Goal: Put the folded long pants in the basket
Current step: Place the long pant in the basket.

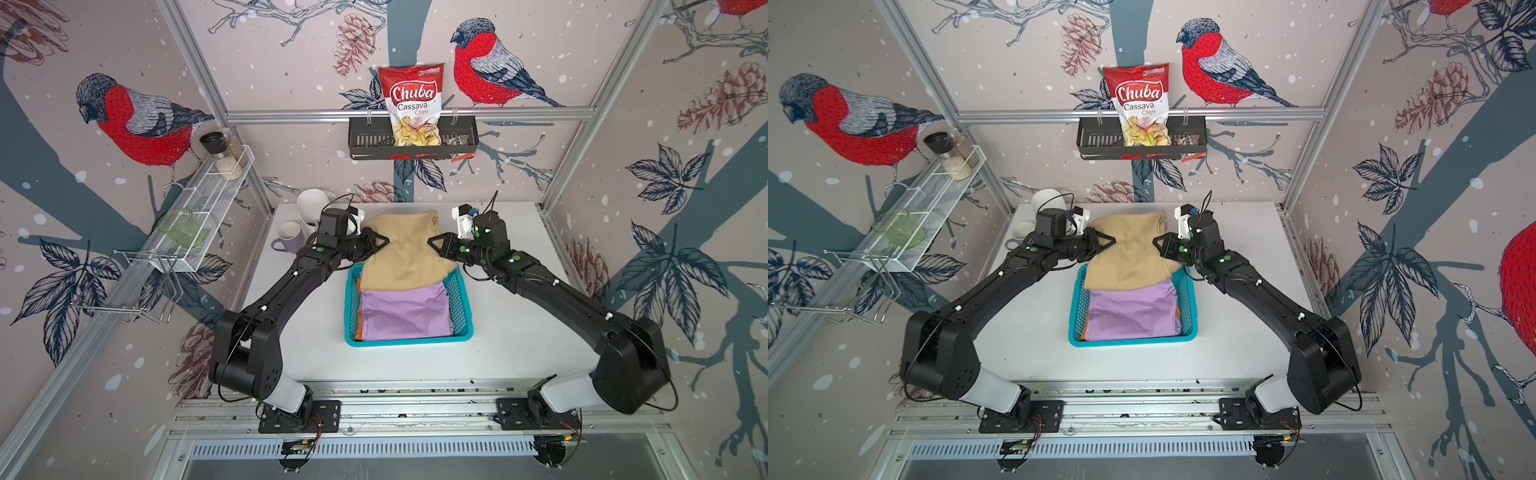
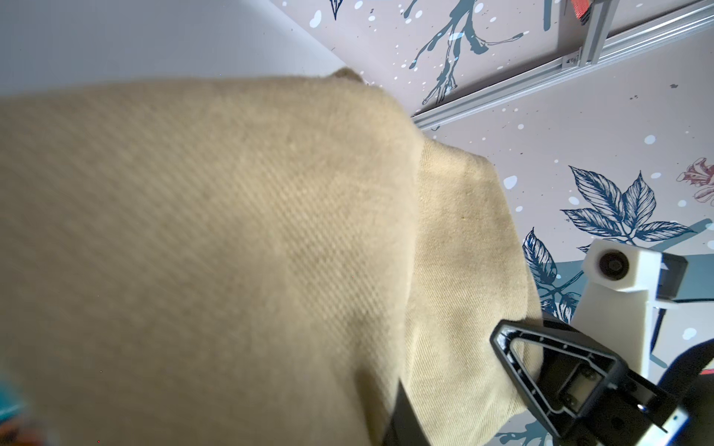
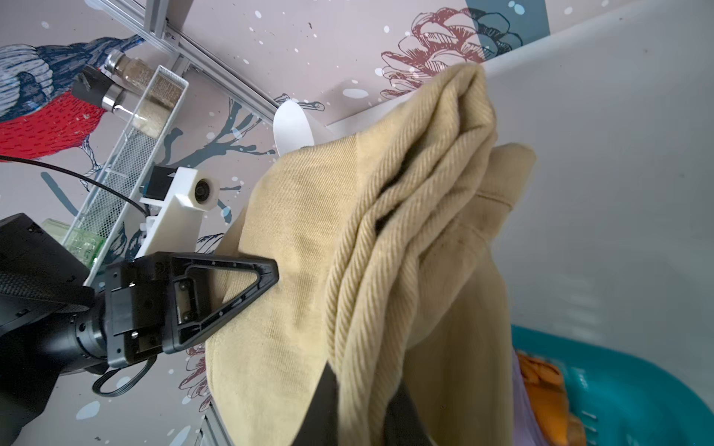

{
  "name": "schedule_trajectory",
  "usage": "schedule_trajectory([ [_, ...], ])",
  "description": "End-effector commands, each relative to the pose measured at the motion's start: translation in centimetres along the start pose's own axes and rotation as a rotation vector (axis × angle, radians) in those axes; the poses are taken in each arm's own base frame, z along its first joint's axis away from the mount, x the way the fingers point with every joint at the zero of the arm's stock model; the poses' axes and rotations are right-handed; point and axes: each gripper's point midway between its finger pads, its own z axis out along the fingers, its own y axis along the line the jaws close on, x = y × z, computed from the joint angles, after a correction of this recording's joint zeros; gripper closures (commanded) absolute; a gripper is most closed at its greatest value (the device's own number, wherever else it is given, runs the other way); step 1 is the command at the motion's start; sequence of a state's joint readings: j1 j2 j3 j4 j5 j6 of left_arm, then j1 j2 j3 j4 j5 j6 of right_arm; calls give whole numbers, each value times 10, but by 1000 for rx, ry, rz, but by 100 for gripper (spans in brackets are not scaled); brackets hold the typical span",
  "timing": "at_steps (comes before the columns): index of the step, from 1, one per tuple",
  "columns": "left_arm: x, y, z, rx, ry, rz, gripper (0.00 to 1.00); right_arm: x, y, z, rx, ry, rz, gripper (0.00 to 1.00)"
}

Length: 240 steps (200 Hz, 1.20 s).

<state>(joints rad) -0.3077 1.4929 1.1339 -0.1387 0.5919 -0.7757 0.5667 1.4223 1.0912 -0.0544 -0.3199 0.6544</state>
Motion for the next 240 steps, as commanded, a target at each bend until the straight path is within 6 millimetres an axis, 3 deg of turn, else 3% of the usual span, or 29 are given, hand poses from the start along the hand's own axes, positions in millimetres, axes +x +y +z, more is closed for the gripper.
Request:
schedule_trajectory([
  [1,5,-7,-6,35,-40,45,100,8,4,-5,-13,-27,13,100],
  [23,23,-1,-9,15,-27,42,100,26,0,-10,2,-6,37,100],
  [46,48,22,-11,-34,-3,8,100,48,-7,-12,17,31,69,100],
  [101,80,67,-13,-137,19,-24,100,101,-31,-12,54,76,181,99],
  [128,88,85,-7,-184,38,-32,100,114,-42,-10,90,68,212,98],
  [158,90,97,-3,-229,46,-48,100,123,-65,-7,160,76,234,81],
  [170,87,98,-4,-243,41,-47,87,120,-70,-9,180,72,227,62],
  [184,80,96,-7,-265,25,-39,53,110,-74,-14,207,54,213,43],
  [196,70,91,-12,-283,7,-25,41,98,-79,-19,235,31,196,30],
  [215,48,78,-23,-290,-33,8,32,67,-69,-36,231,-41,149,18],
  [240,14,66,-45,-318,-122,39,31,33,-53,-48,201,-110,84,18],
])
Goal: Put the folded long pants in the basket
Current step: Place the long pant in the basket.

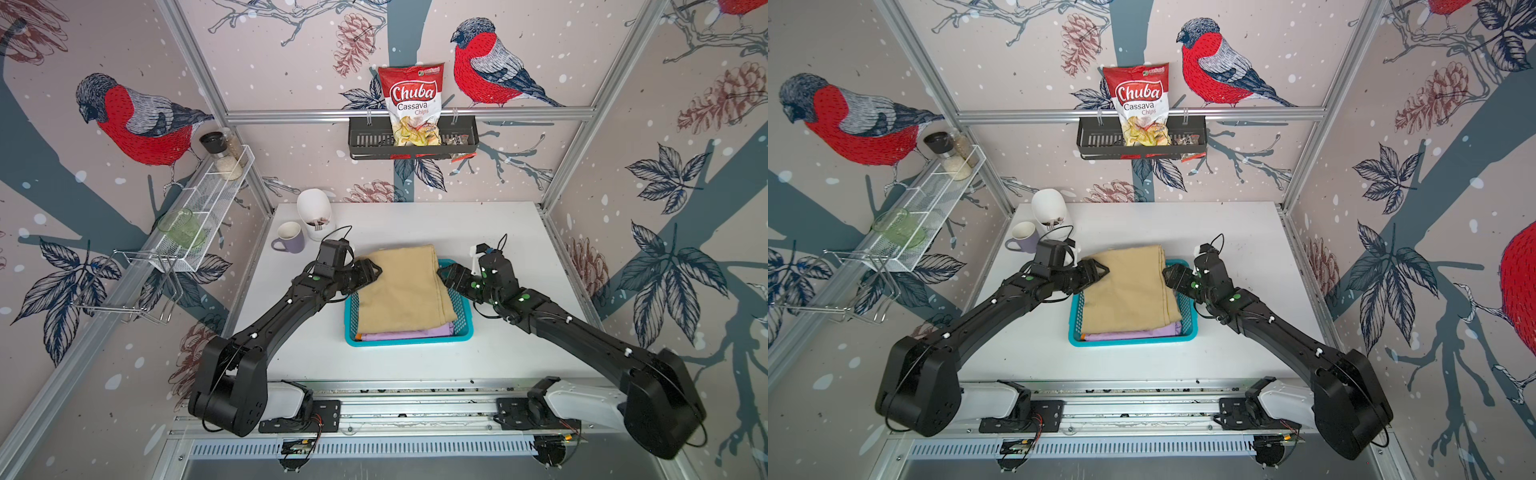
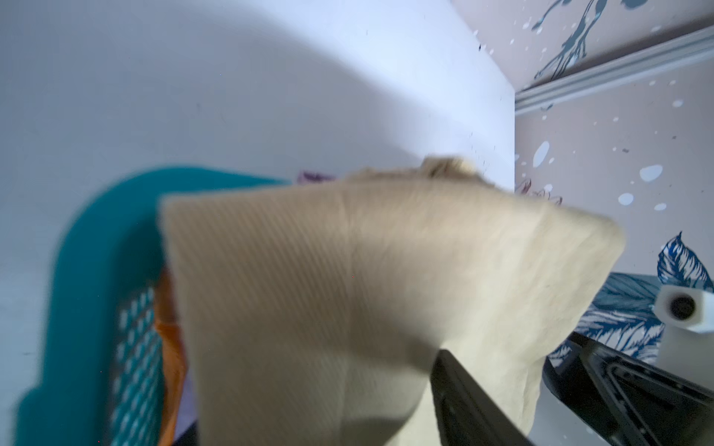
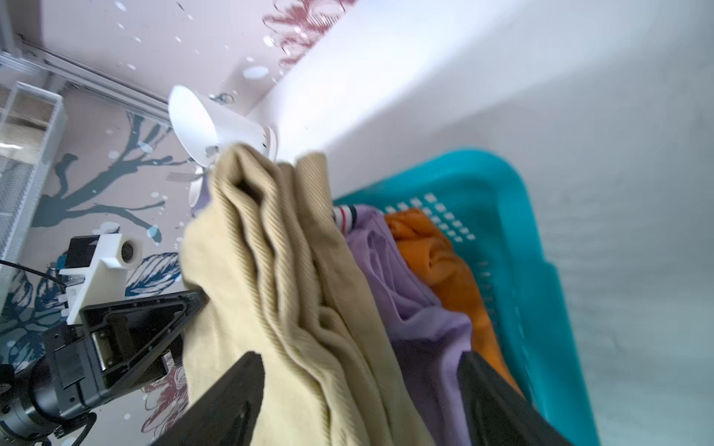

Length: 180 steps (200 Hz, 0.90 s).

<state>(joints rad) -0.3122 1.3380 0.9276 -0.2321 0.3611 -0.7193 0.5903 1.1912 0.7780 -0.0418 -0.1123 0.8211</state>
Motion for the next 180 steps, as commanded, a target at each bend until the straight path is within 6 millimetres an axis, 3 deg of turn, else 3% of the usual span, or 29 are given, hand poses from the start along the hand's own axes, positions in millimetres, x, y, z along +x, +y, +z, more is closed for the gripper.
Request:
schedule_trajectory([
  [1,-24,4,-17,-65,-70,38,31,-19,7,-9,9,-45,-82,18],
  [10,-38,-2,-26,-74,-113,41,31,-26,18,-10,-20,-54,-87,21],
  [27,-45,-19,-32,-8,-142,43,38,-25,42,-2,-118,-20,-85,34],
  [44,-43,-45,-35,136,-141,39,72,-12,60,15,-198,59,-84,59],
  [61,-23,-51,-24,176,-101,46,100,5,74,33,-241,130,-107,86],
  [70,-12,-51,-17,167,-75,59,100,13,77,41,-257,163,-111,94],
  [82,2,-44,-8,134,-43,56,100,23,78,51,-283,199,-95,96],
  [104,10,-18,-3,49,-54,19,100,30,57,68,-265,216,-39,100],
  [131,-16,11,-32,-156,-193,25,100,34,10,86,-198,209,57,100],
  [141,-29,13,-49,-181,-252,28,91,38,-4,91,-178,217,80,100],
  [162,-47,8,-75,-164,-345,34,74,43,-7,96,-155,234,47,100],
  [180,-47,-13,-76,-63,-331,53,72,39,10,94,-147,237,-19,100],
])
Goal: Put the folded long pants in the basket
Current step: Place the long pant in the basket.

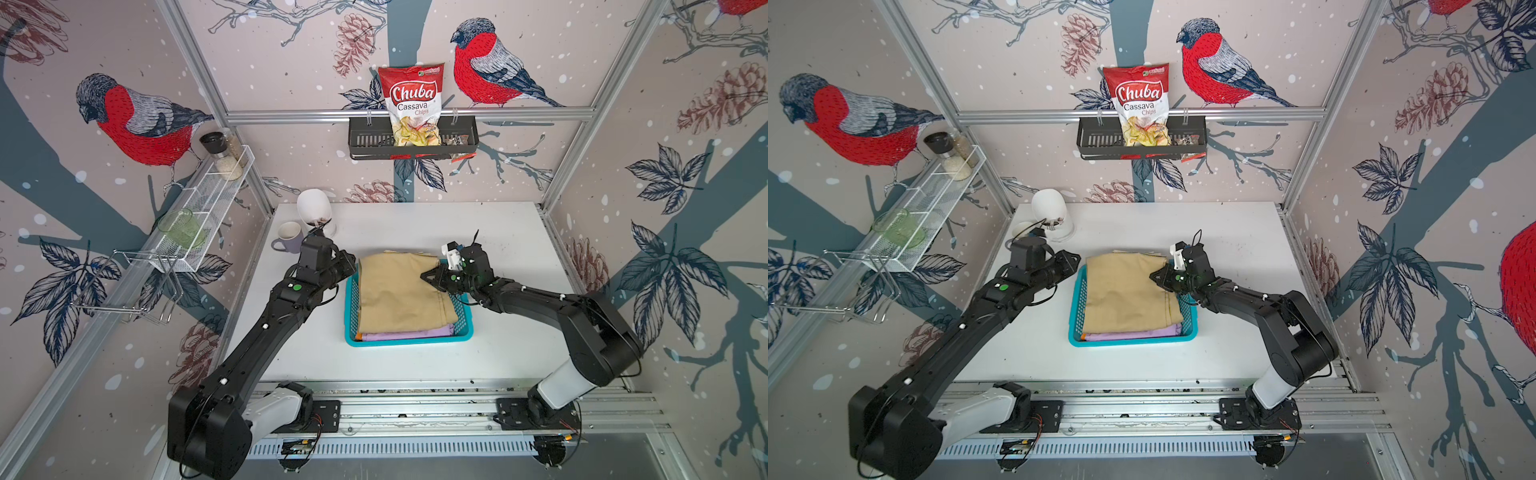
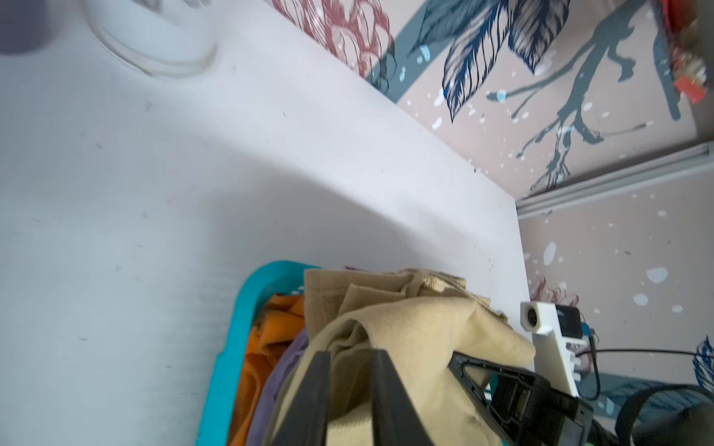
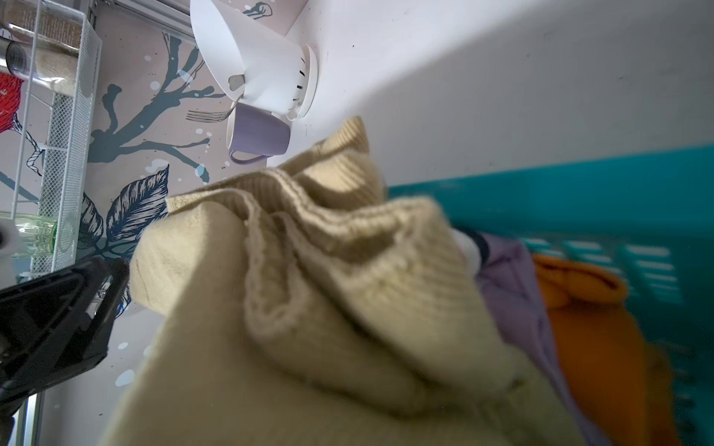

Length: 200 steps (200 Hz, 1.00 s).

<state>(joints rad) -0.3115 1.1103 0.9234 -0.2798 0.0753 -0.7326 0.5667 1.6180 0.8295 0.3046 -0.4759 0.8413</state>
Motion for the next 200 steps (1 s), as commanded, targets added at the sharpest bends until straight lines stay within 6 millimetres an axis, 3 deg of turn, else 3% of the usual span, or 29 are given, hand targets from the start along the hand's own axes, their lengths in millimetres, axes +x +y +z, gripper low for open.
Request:
schedule_trajectory([
  [1,-7,-11,-5,49,-10,22,72,-8,4,2,73,-28,-57,100],
  [36,20,-66,16,316,146,21,75,-36,67,-19,9,-114,-172,99],
  [59,38,-87,32,368,190,75,75,-49,80,-21,-6,-151,-198,97],
  [77,48,-77,50,337,205,66,76,-51,71,-10,-3,-134,-184,97],
  [102,56,-47,72,227,192,86,79,-47,49,6,-19,-113,-137,98],
  [133,80,-12,93,141,227,89,81,-42,1,11,53,-118,-60,100],
  [151,97,3,102,108,274,85,83,-38,-16,9,77,-115,-38,100],
  [174,96,2,101,100,286,107,84,-47,3,3,77,-116,-112,100],
  [200,49,-33,81,130,183,172,82,-79,41,-22,94,-185,-260,96],
])
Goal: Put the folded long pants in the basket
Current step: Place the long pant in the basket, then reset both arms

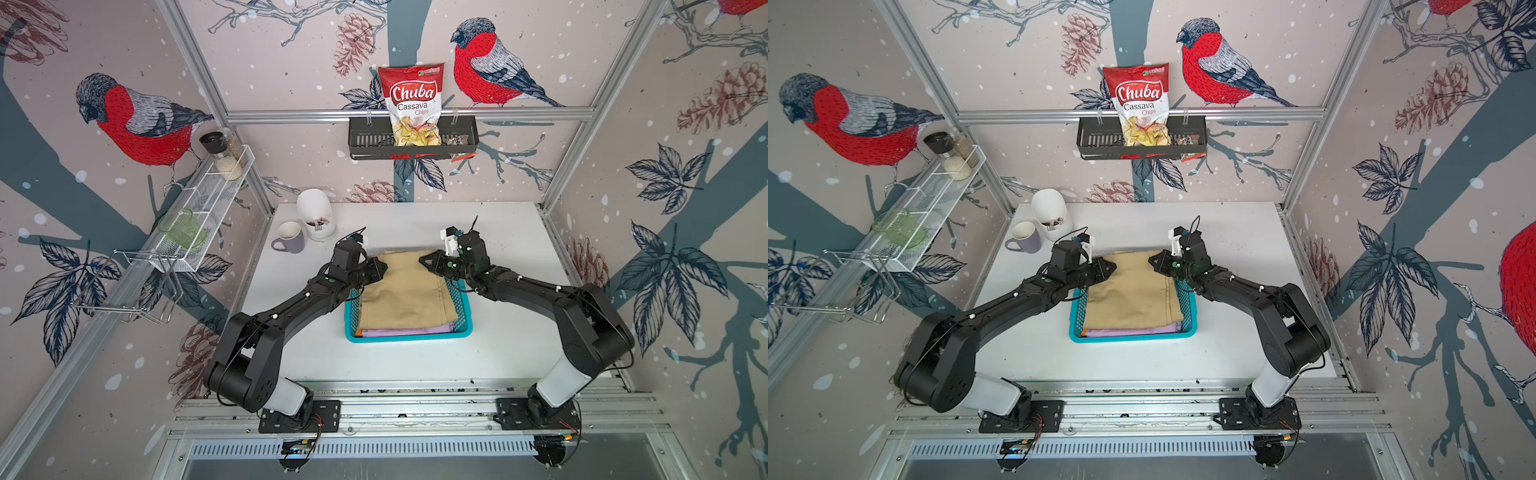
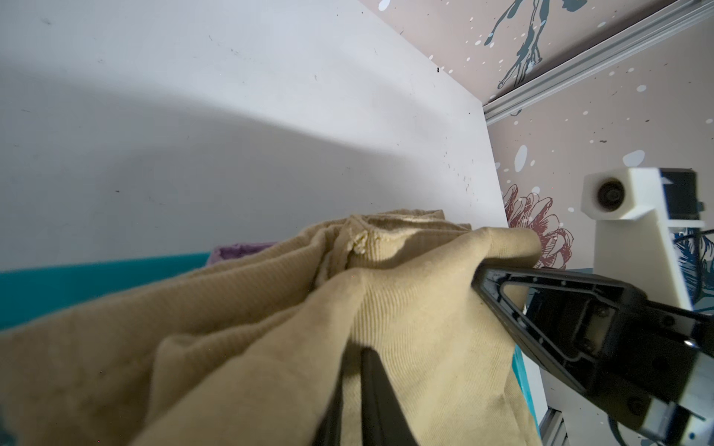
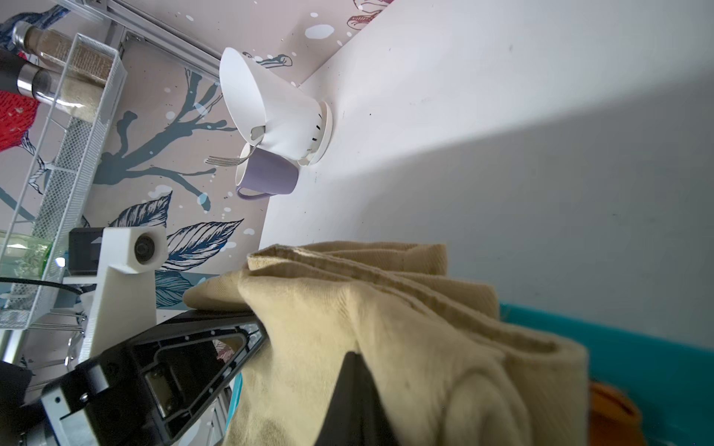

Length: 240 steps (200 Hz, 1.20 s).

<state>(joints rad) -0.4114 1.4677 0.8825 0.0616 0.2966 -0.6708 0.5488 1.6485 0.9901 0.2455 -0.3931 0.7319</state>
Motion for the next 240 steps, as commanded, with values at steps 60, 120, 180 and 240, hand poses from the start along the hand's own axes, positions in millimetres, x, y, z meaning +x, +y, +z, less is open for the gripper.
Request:
schedule_trajectory([
  [60,-118,-20,-96,-175,-324,210,31,-108,-26,-106,389,-287,-310,33],
  [120,-97,93,-127,-545,-520,353,6,-122,-176,-223,898,-570,-344,15],
  [180,-68,159,-123,-615,-553,370,6,-82,-240,-220,821,-597,-303,13],
  [240,-63,169,-106,-550,-618,490,5,-59,-221,-211,777,-692,-510,0],
])
